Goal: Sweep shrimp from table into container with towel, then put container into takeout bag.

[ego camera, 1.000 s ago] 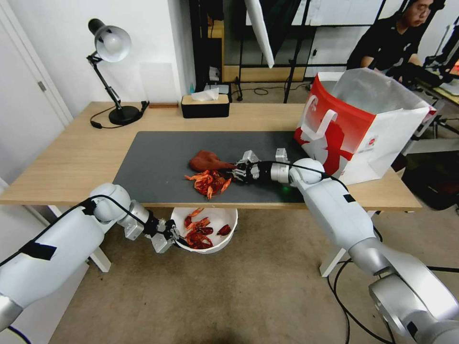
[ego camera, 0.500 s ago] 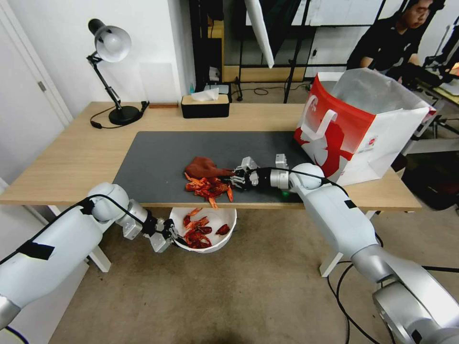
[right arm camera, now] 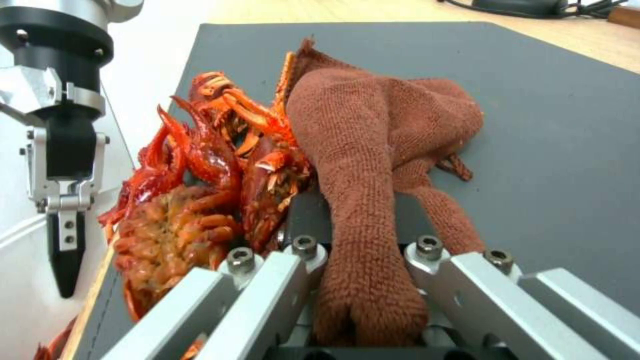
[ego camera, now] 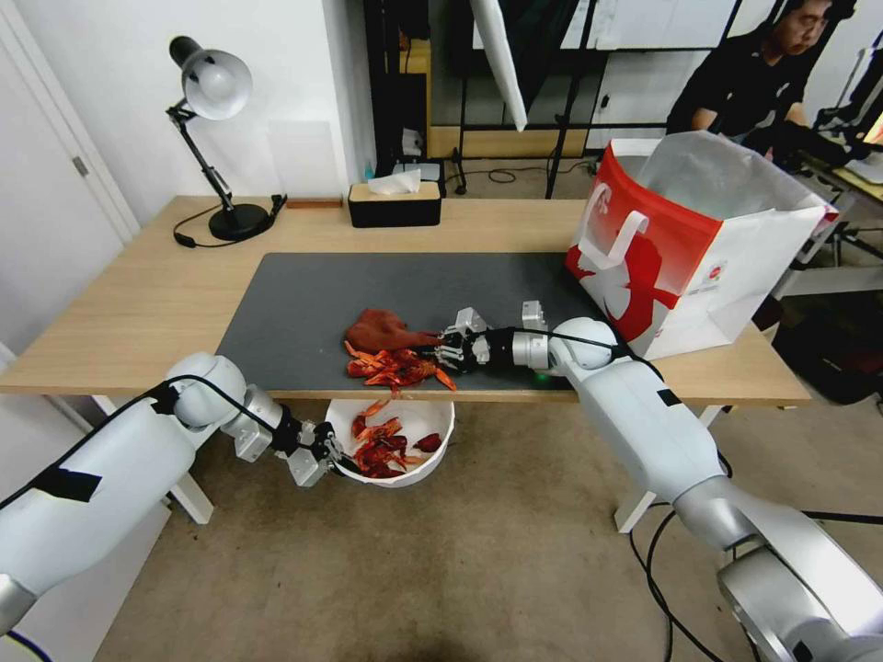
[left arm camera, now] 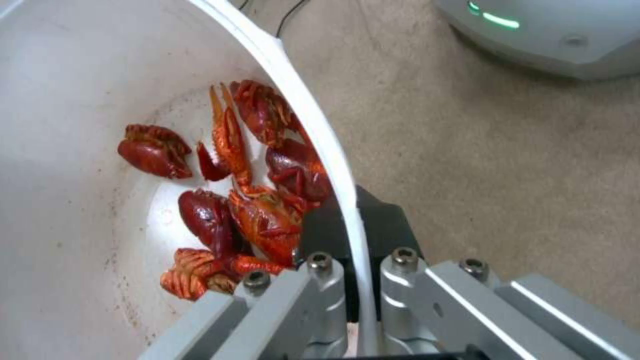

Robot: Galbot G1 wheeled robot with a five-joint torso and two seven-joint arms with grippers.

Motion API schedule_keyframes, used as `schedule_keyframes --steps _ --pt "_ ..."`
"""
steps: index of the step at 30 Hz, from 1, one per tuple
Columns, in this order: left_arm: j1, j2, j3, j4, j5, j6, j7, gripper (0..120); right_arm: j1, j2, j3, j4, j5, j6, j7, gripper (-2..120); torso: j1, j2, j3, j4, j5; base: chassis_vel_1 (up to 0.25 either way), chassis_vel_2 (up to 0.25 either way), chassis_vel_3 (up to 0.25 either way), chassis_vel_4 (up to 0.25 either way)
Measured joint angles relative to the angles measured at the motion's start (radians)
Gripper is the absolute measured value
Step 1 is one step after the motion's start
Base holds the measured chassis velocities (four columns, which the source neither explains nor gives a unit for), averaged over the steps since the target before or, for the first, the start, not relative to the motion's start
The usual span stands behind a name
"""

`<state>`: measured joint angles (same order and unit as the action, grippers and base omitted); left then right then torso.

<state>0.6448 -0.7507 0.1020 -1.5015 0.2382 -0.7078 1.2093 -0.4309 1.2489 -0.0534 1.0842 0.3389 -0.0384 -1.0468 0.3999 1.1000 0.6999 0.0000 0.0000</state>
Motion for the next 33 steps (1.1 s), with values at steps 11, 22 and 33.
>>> schedule_keyframes --steps 11,22,33 --pt "-0.017 -0.006 0.023 0.005 -0.021 0.017 -0.005 0 -0.012 -0.009 -0.002 0.022 -0.001 -0.003 0.003 7 0.0 0.0 0.0 0.0001 0.0002 0.0 0.0 0.0 0.0" --pt "-0.027 -0.003 0.032 0.005 -0.025 0.023 -0.004 0 -0.058 -0.028 0.002 0.088 0.001 -0.01 0.01 7 0.0 0.0 0.0 0.0 0.0001 0.0 0.0 0.0 0.0" --pt "-0.012 0.012 0.015 0.0 -0.027 0.023 -0.004 0 -0.107 -0.031 0.01 0.148 -0.001 -0.022 0.017 7 0.0 0.0 0.0 0.0 0.0 0.0 0.0 0.0 0.0"
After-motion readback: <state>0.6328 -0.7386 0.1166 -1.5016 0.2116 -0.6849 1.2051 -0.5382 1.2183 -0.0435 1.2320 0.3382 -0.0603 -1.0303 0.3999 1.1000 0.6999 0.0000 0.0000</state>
